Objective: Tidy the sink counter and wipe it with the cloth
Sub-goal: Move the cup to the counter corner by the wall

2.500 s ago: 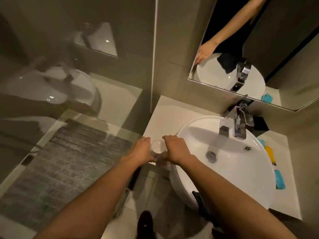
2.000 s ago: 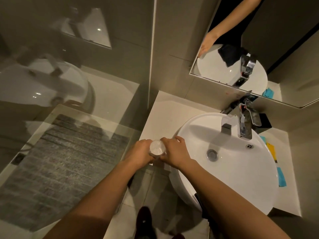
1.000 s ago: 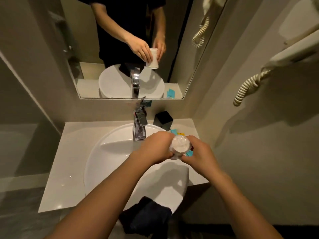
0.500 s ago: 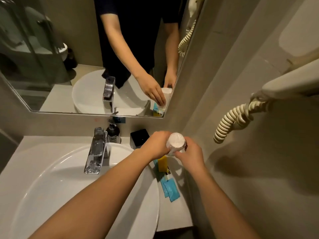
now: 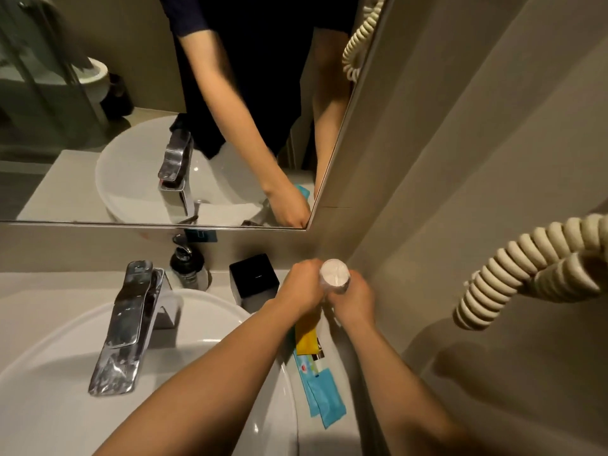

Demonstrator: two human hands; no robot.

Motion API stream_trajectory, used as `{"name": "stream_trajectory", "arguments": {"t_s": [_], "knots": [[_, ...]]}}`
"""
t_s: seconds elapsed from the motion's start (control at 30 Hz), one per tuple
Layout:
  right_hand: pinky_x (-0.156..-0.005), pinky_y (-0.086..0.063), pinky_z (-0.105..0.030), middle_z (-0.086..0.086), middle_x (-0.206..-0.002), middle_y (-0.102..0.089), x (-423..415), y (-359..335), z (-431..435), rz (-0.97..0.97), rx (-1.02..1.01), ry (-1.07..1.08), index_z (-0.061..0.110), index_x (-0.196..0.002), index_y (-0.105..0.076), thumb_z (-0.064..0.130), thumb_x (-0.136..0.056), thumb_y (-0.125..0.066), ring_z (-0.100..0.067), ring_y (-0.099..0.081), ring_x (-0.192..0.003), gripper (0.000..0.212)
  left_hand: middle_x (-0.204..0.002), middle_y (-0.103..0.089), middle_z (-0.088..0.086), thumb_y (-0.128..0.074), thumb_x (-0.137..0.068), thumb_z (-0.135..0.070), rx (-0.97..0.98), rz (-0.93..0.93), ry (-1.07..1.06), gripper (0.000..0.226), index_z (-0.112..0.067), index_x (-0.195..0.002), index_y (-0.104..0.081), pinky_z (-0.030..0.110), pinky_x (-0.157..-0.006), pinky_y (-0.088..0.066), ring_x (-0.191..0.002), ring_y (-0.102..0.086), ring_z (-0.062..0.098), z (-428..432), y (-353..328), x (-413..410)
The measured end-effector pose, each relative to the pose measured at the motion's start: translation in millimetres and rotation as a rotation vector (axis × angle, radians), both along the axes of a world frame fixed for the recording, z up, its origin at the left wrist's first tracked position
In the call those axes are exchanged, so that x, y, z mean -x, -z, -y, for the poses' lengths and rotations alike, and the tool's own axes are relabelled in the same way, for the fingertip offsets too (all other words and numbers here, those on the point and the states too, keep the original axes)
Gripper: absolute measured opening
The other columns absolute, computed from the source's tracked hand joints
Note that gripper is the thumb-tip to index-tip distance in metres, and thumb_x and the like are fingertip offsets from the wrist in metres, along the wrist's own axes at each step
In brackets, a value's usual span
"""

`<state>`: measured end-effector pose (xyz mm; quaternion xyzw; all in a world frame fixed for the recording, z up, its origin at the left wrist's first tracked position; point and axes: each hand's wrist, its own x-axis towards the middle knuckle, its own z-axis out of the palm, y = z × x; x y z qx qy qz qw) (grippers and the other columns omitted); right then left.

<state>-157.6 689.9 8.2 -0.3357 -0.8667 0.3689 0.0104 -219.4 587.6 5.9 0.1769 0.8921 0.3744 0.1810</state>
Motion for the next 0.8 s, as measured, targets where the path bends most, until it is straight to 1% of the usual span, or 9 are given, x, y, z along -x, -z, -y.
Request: {"name": "stream_trajectory", "arguments": {"t_s": [0.07, 0.13, 0.2, 0.3, 0.37, 0.47, 0.6, 0.73, 0.8], "knots": [[-0.087, -0.057, -0.038, -0.009, -0.117, -0.071, 6.7, 6.2, -2.1, 0.011, -0.001, -0.008, 0.013, -0.119, -0.066, 0.022, -0.085, -0.078, -0.027, -0.067, -0.104, 0.037, -0.116, -0.069, 0.018, -0.07, -0.085, -0.014, 0.007, 0.017, -0.008, 0.027, -0.007, -0.11, -0.065, 0.036, -0.082, -0.046, -0.109, -0.064, 0.038, -2.2, 5.6, 3.9], [-0.089, -0.057, -0.04, -0.011, -0.118, -0.071, 11.6, 10.8, -4.0, 0.016, 0.006, -0.005, 0.011, -0.118, -0.067, 0.027, -0.082, -0.081, -0.03, -0.068, -0.106, 0.042, -0.117, -0.068, 0.021, -0.068, -0.087, -0.013, 0.015, 0.042, -0.015, 0.024, -0.005, -0.109, -0.063, 0.036, -0.082, -0.045, -0.11, -0.062, 0.04, -5.7, 10.9, 5.8], [-0.092, -0.056, -0.041, -0.012, -0.119, -0.071, 16.3, 14.0, -5.3, 0.027, 0.015, -0.001, 0.01, -0.119, -0.068, 0.029, -0.081, -0.082, -0.032, -0.068, -0.107, 0.045, -0.119, -0.067, 0.022, -0.069, -0.085, -0.012, 0.012, 0.055, -0.024, 0.028, -0.004, -0.112, -0.063, 0.039, -0.085, -0.047, -0.111, -0.062, 0.041, -9.2, 17.2, 6.3], [-0.091, -0.055, -0.04, -0.012, -0.119, -0.071, 20.5, 19.0, -8.6, 0.06, 0.012, 0.0, 0.012, -0.12, -0.067, 0.03, -0.081, -0.081, -0.033, -0.067, -0.107, 0.046, -0.122, -0.068, 0.02, -0.073, -0.084, -0.011, 0.023, 0.06, -0.02, 0.035, -0.006, -0.117, -0.064, 0.041, -0.091, -0.05, -0.113, -0.063, 0.039, -12.8, 24.1, 5.9], [-0.09, -0.054, -0.038, -0.013, -0.119, -0.071, 21.7, 21.5, -10.5, 0.08, 0.006, -0.005, 0.012, -0.12, -0.066, 0.027, -0.082, -0.08, -0.033, -0.067, -0.107, 0.043, -0.121, -0.068, 0.021, -0.072, -0.085, -0.01, 0.023, 0.062, -0.018, 0.034, -0.005, -0.118, -0.064, 0.042, -0.092, -0.05, -0.112, -0.063, 0.04, -13.6, 27.8, 6.6], [-0.08, -0.05, -0.031, -0.014, -0.116, -0.071, 22.7, 23.2, -12.9, 0.093, 0.004, 0.004, 0.009, -0.115, -0.066, 0.018, -0.083, -0.078, -0.033, -0.067, -0.105, 0.035, -0.12, -0.067, 0.024, -0.068, -0.086, -0.01, 0.01, 0.067, -0.029, 0.03, -0.002, -0.114, -0.063, 0.04, -0.087, -0.048, -0.111, -0.062, 0.042, -13.0, 29.6, 8.8], [-0.083, -0.056, -0.038, -0.014, -0.114, -0.071, 23.2, 22.9, -11.7, 0.101, 0.012, 0.009, 0.01, -0.112, -0.065, 0.013, -0.084, -0.077, -0.032, -0.067, -0.101, 0.031, -0.121, -0.064, 0.023, -0.066, -0.089, -0.013, 0.002, 0.078, -0.057, 0.029, -0.001, -0.115, -0.06, 0.039, -0.085, -0.046, -0.111, -0.06, 0.04, -11.7, 30.6, 9.7], [-0.076, -0.049, -0.031, -0.013, -0.113, -0.07, 16.4, 22.0, -10.3, 0.085, 0.031, 0.037, 0.007, -0.113, -0.064, 0.006, -0.084, -0.076, -0.032, -0.067, -0.102, 0.031, -0.12, -0.063, 0.019, -0.068, -0.088, -0.008, -0.006, 0.051, -0.125, 0.03, -0.005, -0.116, -0.058, 0.036, -0.082, -0.048, -0.108, -0.062, 0.036, -5.5, 31.9, 5.9], [-0.076, -0.049, -0.031, -0.013, -0.114, -0.07, 8.9, 22.0, -7.1, 0.067, 0.052, 0.072, 0.008, -0.11, -0.063, 0.007, -0.084, -0.076, -0.028, -0.066, -0.096, 0.029, -0.121, -0.061, 0.019, -0.067, -0.088, -0.008, -0.017, 0.03, -0.138, 0.031, -0.003, -0.117, -0.056, 0.037, -0.083, -0.049, -0.11, -0.061, 0.037, 0.7, 25.6, -1.9]]}}
